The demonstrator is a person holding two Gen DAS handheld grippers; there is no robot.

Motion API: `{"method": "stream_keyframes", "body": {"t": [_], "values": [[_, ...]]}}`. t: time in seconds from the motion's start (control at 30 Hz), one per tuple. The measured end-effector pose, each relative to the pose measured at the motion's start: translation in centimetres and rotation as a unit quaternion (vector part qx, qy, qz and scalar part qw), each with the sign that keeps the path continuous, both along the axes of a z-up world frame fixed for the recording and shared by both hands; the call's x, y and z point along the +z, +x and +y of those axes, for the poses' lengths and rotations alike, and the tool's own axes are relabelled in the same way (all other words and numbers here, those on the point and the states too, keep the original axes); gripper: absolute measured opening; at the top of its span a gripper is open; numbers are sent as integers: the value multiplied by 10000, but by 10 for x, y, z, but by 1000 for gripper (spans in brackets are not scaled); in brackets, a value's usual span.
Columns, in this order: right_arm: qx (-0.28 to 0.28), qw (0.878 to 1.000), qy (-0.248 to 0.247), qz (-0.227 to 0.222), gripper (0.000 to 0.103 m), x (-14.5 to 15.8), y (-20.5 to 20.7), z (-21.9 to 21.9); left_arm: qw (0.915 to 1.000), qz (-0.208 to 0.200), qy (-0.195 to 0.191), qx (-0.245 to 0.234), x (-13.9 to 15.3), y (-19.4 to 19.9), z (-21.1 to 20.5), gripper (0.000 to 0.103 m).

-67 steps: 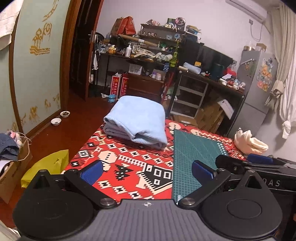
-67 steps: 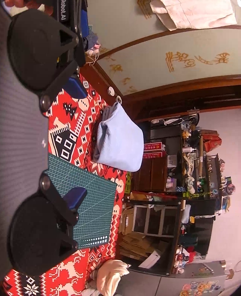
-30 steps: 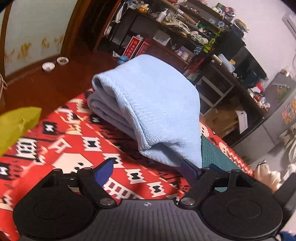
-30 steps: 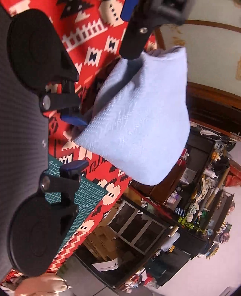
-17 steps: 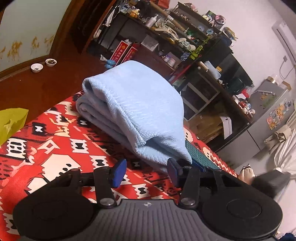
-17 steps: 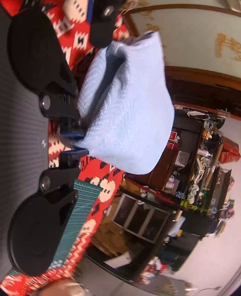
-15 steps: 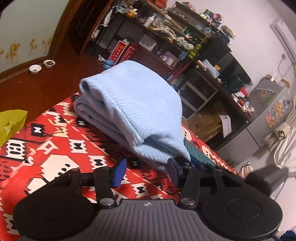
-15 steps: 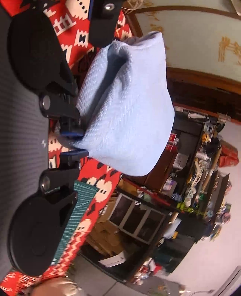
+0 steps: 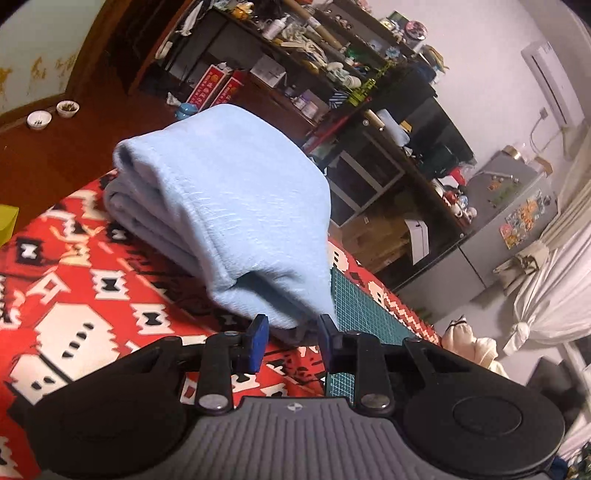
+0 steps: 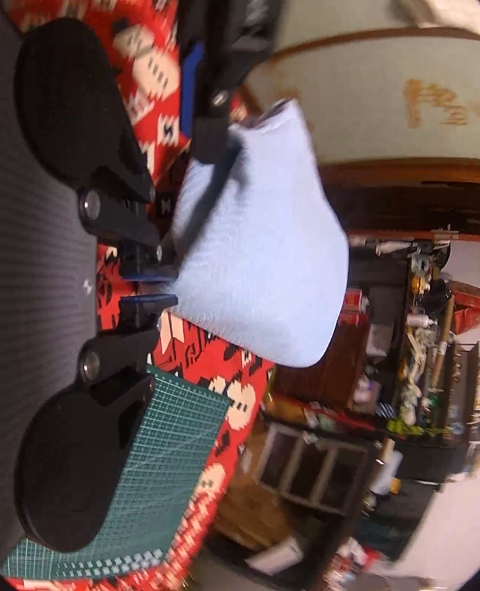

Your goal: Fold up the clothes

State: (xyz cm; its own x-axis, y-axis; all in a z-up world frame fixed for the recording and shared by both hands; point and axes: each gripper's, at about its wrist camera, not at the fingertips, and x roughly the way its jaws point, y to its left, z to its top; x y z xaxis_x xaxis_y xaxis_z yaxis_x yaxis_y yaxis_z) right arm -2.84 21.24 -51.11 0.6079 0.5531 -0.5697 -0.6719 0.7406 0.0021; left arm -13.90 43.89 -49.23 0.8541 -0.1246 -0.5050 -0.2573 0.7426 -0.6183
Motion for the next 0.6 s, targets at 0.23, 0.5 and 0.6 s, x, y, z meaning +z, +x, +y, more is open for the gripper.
{"method": "stream_keyframes", "body": {"t": [0.23, 0.5, 0.6], "values": [[-328, 9978, 469, 346, 13, 17, 97, -18, 9988, 43, 432, -241, 39, 45, 27, 9], [-421, 9702, 1510, 1845, 9, 18, 228, 30, 9955, 721, 358, -499, 32, 184, 83, 6], [-283, 9544, 1746, 2407, 9, 6, 263, 56, 9929, 1070, 282, -432, 8, 208, 91, 3]]}}
